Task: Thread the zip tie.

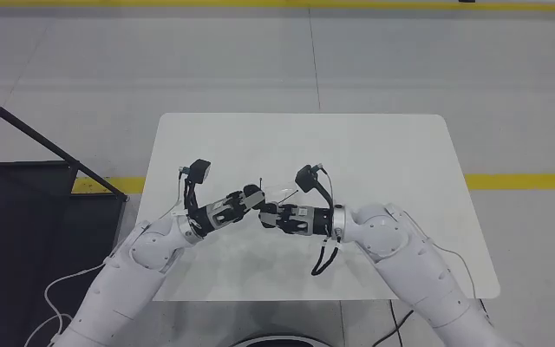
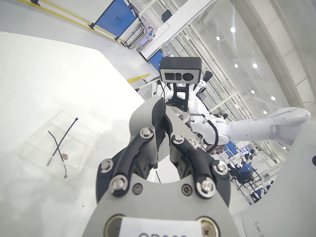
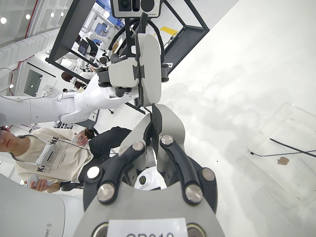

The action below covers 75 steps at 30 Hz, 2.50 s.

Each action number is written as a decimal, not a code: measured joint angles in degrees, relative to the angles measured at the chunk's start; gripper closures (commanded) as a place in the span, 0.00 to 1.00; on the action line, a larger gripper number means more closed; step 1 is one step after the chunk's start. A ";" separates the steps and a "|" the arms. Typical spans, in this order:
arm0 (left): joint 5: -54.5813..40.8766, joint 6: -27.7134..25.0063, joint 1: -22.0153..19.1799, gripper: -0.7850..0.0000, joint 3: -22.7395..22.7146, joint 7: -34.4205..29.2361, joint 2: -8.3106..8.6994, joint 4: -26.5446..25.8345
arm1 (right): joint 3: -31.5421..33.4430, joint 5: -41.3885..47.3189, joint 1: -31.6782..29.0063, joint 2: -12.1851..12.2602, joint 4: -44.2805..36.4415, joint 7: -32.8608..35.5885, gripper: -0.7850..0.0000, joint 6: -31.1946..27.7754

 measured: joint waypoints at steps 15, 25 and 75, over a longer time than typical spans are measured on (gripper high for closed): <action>-0.39 0.11 -0.03 0.16 -0.77 -0.28 -0.39 0.86 | 1.04 1.38 -0.27 -0.09 0.46 1.07 1.00 -1.02; -1.23 -2.79 0.90 0.51 -3.32 -2.99 0.09 2.27 | 2.15 2.96 0.00 0.40 0.23 6.56 1.00 -2.46; -3.68 -3.21 -2.55 0.98 0.44 -10.10 -0.72 5.45 | 0.99 -0.20 0.98 0.69 -0.70 10.17 1.00 -1.46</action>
